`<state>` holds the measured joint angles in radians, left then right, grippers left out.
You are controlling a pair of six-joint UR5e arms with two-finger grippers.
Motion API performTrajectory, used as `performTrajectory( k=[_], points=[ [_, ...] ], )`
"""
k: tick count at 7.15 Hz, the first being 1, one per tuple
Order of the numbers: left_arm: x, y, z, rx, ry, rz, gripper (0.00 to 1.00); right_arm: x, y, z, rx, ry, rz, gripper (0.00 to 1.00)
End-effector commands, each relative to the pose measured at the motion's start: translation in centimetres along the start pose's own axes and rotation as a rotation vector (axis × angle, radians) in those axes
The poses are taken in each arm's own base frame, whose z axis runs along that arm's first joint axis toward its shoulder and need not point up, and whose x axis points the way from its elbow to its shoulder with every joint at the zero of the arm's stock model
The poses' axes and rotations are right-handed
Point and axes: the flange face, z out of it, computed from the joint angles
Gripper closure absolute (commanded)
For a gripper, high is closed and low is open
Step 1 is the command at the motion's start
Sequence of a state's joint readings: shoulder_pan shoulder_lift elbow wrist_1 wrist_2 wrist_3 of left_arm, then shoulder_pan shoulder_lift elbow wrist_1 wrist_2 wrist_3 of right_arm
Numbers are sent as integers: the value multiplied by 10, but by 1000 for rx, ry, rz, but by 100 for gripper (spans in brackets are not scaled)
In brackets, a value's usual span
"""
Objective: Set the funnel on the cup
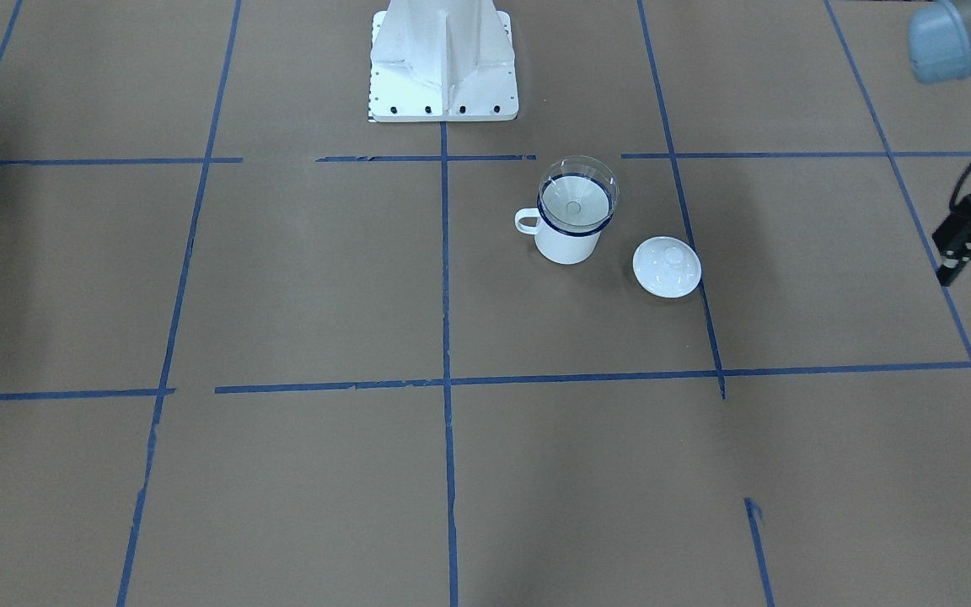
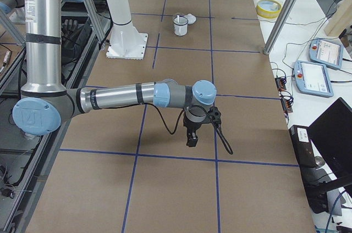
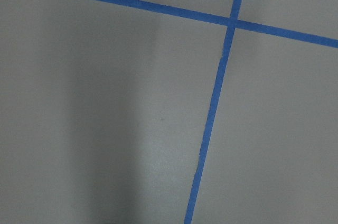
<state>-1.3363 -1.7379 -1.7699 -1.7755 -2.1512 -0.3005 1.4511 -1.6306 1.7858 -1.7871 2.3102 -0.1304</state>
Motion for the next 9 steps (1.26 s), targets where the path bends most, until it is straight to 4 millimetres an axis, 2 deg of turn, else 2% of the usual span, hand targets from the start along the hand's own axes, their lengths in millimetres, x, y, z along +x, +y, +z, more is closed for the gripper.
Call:
performTrajectory(
  k=[1, 2, 3, 4, 5, 6, 8, 9],
  points=[
    [-111, 42, 41, -36, 33, -34, 0, 0, 0, 0, 0, 0, 0, 0],
    [-131, 77, 50, -79, 28, -74, 0, 0, 0, 0, 1, 0, -1, 0],
    [-142, 98, 59, -135, 17, -121, 0, 0, 0, 0, 1, 0, -1, 0],
    [-150, 110, 63, -194, 12, -100, 0, 0, 0, 0, 0, 0, 0, 0],
    [-182, 121, 48, -249, 7, -46, 0, 0, 0, 0, 1, 0, -1, 0],
    [-200, 126, 27, -287, 6, -57, 0, 0, 0, 0, 1, 0, -1, 0],
    [-181, 126, -2, -343, 14, -120, 0, 0, 0, 0, 0, 0, 0, 0],
    [-180, 130, 1, -345, 44, -132, 0, 0, 0, 0, 0, 0, 0, 0]
  ],
)
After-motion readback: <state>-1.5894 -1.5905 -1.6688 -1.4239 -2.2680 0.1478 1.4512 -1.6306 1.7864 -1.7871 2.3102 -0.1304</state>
